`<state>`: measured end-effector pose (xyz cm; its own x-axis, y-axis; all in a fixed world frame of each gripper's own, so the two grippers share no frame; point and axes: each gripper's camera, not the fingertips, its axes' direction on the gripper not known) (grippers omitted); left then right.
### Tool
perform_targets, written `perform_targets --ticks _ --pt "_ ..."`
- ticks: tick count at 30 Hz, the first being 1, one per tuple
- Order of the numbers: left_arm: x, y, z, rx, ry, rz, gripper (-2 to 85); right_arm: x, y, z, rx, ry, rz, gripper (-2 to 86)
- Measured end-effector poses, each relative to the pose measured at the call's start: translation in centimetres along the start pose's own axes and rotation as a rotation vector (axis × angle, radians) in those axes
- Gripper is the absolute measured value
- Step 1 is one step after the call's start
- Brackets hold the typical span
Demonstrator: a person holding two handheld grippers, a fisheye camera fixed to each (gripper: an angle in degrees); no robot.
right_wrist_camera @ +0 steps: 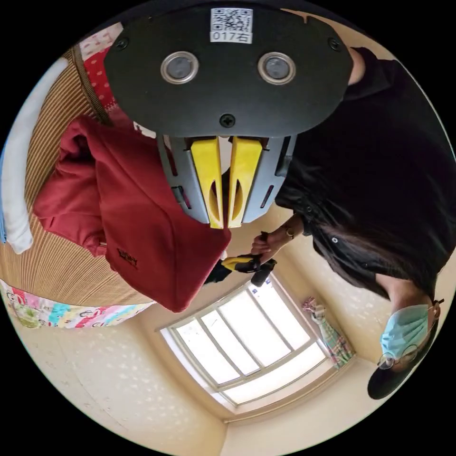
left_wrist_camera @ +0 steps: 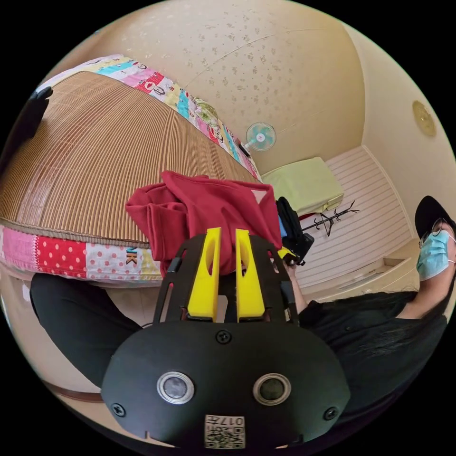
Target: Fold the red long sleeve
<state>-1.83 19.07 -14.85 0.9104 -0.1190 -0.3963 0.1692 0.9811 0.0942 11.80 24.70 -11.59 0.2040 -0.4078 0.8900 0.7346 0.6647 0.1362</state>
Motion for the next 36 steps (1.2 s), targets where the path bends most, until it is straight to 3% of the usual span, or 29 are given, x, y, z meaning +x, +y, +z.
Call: perform_targets --ticks 2,6,8,15,20,23,25,29,34,36 --pt "-0.8 -0.7 -0.1 -0.002 -0.017 -0.013 5.6 -0.5 1.8 -1.5 0.04 0.063 0.031 2.7" --pt "-1.8 -4.1 0.7 -0.025 -0.094 0.025 5.8 2.2 2.4 -8.8 0.322 0.161 0.199 3.5" --pt "-2.3 -6.4 2.0 -0.056 -0.182 0.052 6.2 3.9 -0.1 -10.3 0.312 0.311 0.241 5.2" --pt "-8.9 -13.4 10.1 -0.317 -0.455 -0.089 12.8 17.7 -14.1 -3.9 -0.097 0.842 0.416 11.6" --pt "-7.6 -10.6 10.6 -0.331 -0.542 -0.103 10.2 26.0 -13.2 3.9 -0.478 0.84 0.595 11.2" --pt "-5.9 -8.0 9.7 -0.386 -0.521 -0.091 5.7 21.9 -12.7 5.8 -0.456 0.933 0.461 6.6" --pt "-4.5 -5.9 6.8 -0.296 -0.451 -0.082 2.7 18.5 -12.8 5.7 -0.397 1.008 0.42 4.8" --pt "-0.9 -3.5 -1.7 -0.028 -0.154 -0.053 0.3 6.2 -14.3 -0.1 0.016 1.027 0.341 3.4" --pt "7.8 -1.0 -14.7 0.361 0.161 0.164 -0.5 -6.9 -13.5 -9.9 0.551 0.777 0.21 3.0" --pt "11.1 -0.1 -19.9 0.492 0.246 0.289 -0.5 -11.7 -12.0 -14.5 0.779 0.557 0.086 3.1"
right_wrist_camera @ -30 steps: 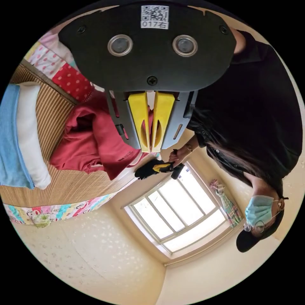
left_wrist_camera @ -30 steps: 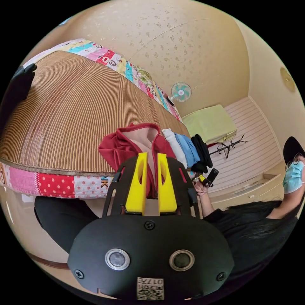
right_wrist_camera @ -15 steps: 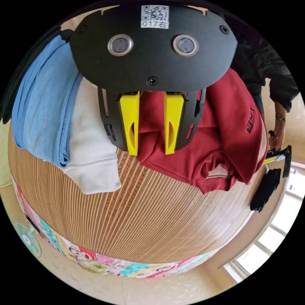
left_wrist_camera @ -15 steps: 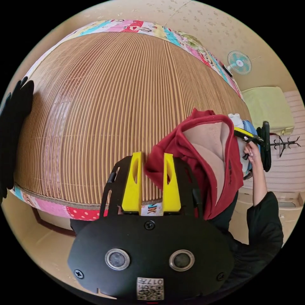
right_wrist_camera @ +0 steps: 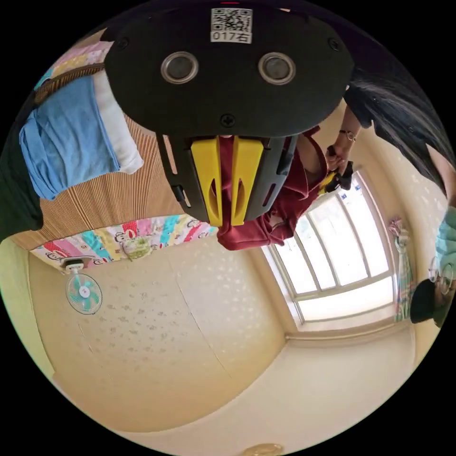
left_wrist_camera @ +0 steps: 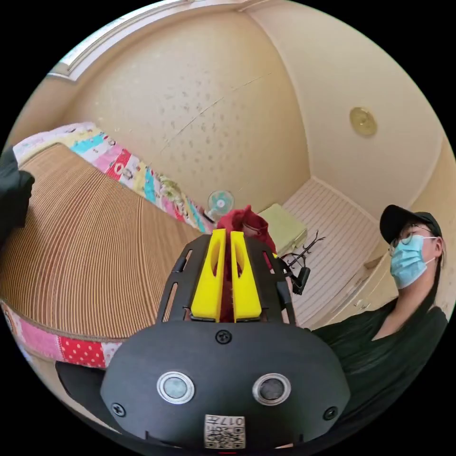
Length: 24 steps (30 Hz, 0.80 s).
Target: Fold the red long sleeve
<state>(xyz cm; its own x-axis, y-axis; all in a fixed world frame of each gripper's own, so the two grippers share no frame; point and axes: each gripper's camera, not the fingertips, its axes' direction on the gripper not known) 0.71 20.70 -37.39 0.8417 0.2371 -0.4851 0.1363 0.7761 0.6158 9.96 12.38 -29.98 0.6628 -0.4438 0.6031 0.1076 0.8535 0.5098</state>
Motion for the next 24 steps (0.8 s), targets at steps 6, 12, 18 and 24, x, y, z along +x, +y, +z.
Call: perform_targets --ticks 6,12,18,24 --pt "11.0 -4.8 -8.0 0.199 0.081 0.236 -0.5 -7.1 -3.0 -5.5 0.163 -0.058 -0.205 3.1" --pt "20.0 -4.9 -12.0 0.395 -0.045 0.414 -0.2 -12.0 -3.7 -8.2 0.386 -0.069 -0.229 3.1" --pt "19.8 -11.6 -8.4 0.274 -0.294 0.396 0.6 -10.0 -8.4 2.0 0.128 0.374 -0.273 3.6" --pt "0.7 -22.8 9.2 -0.254 -0.653 0.209 3.8 7.1 -8.2 25.3 -0.454 0.79 -0.331 5.3"
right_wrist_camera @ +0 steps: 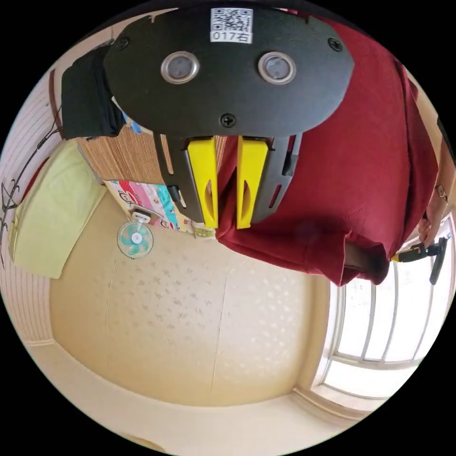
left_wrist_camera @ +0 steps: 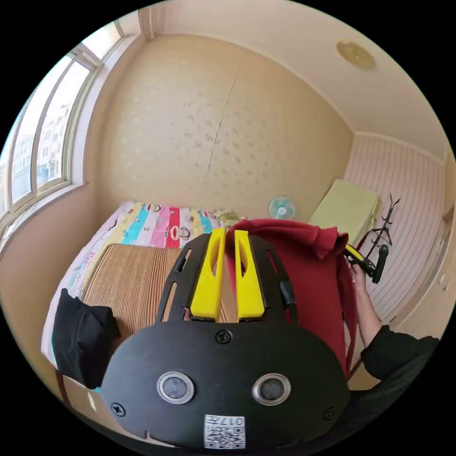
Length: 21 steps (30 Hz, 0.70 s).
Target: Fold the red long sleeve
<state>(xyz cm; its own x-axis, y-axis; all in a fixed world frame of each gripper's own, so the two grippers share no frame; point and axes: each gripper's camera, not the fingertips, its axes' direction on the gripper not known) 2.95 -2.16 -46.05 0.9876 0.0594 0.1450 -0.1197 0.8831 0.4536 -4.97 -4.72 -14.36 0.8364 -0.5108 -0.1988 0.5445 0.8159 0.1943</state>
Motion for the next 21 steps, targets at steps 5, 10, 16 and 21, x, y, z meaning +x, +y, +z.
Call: perform_targets --ticks 5,10,16,21 --pt "-5.1 6.3 9.7 -0.211 0.096 -0.061 6.1 -4.2 7.5 5.0 -0.062 -0.066 -0.055 4.2" --pt "-4.4 20.9 19.2 -0.574 0.155 0.017 11.5 -6.9 19.3 11.0 -0.342 -0.29 0.051 6.3" --pt "-6.4 26.6 20.9 -0.672 0.189 -0.01 2.4 -7.1 26.2 13.9 -0.517 -0.299 0.147 7.4" --pt "-24.7 23.4 8.9 -0.034 0.545 -0.626 0.8 -0.6 26.0 9.7 -0.431 -0.055 0.326 10.8"
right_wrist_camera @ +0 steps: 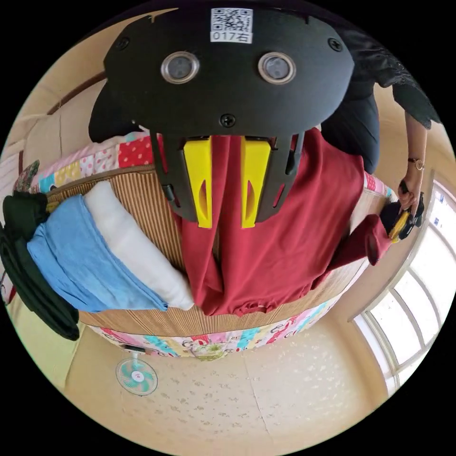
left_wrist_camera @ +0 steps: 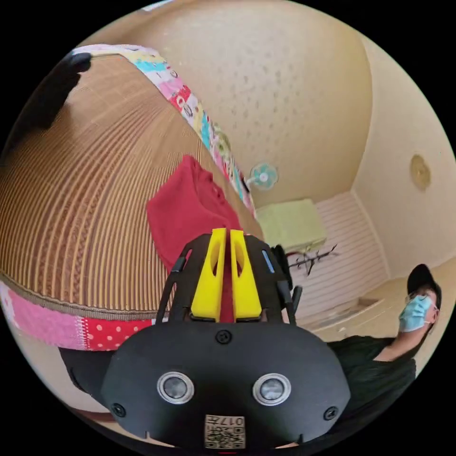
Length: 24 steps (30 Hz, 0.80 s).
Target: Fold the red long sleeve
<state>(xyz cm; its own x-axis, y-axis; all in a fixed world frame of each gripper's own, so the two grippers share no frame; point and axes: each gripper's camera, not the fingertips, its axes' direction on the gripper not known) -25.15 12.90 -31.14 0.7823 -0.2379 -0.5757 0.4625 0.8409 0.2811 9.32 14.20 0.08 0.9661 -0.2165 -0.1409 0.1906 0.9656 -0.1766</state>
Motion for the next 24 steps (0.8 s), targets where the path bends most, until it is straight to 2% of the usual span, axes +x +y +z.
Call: perform_targets --ticks 1,2,4,5,6,8,10,11,13,15,16,17,18,20,22,24 --pt "-0.1 -0.5 -5.4 0.19 -0.021 0.017 1.1 0.4 0.0 0.1 -0.015 0.038 0.005 11.2" --pt "-0.1 -0.4 -8.0 0.284 -0.035 0.025 1.4 0.8 0.0 0.9 -0.06 0.073 -0.005 12.0" --pt "-0.1 2.0 -15.6 0.566 -0.087 0.005 4.4 1.3 0.2 3.4 -0.182 0.025 -0.02 11.7" --pt "-0.1 2.7 -16.7 0.606 -0.1 0.001 5.0 1.4 0.4 4.9 -0.247 -0.028 -0.025 10.4" --pt "0.0 3.8 -18.0 0.639 -0.133 -0.004 6.3 1.2 0.5 4.6 -0.209 -0.002 -0.053 8.1" --pt "0.1 4.7 -17.8 0.578 -0.191 -0.005 7.0 0.5 -0.3 4.7 -0.255 0.085 -0.153 4.7" --pt "-0.2 4.9 -14.3 0.373 -0.222 0.017 8.6 0.9 -2.0 2.9 -0.243 0.084 -0.187 3.9" --pt "-0.4 5.0 -13.0 0.313 -0.221 0.026 8.8 1.9 -3.4 0.1 -0.159 0.066 -0.195 3.6" --pt "-0.7 5.1 -7.5 0.079 -0.202 0.071 9.2 4.6 -6.0 -5.0 0.007 0.146 -0.164 3.4" --pt "-0.7 5.3 -3.8 -0.054 -0.207 0.107 9.3 11.2 -8.8 -11.7 0.221 0.321 0.045 3.4" --pt "-0.7 5.4 -1.6 -0.117 -0.226 0.127 9.6 13.0 -9.1 -13.2 0.27 0.368 0.137 3.3" --pt "-0.6 5.5 -0.6 -0.14 -0.237 0.139 9.7 16.2 -8.9 -15.6 0.345 0.456 0.318 3.8" --pt "-0.6 5.5 1.2 -0.176 -0.261 0.156 9.9 17.9 -8.5 -17.3 0.384 0.444 0.389 4.9" --pt "-1.0 5.5 3.6 -0.229 -0.293 0.166 10.0 18.1 -7.9 -18.1 0.406 0.295 0.346 6.4" --pt "-2.4 5.6 6.8 -0.313 -0.363 0.132 10.6 15.8 -7.2 -16.5 0.373 0.165 0.213 7.2" --pt "-3.8 6.0 9.1 -0.385 -0.411 0.099 10.6 10.7 -5.9 -11.5 0.219 0.042 0.002 8.3"
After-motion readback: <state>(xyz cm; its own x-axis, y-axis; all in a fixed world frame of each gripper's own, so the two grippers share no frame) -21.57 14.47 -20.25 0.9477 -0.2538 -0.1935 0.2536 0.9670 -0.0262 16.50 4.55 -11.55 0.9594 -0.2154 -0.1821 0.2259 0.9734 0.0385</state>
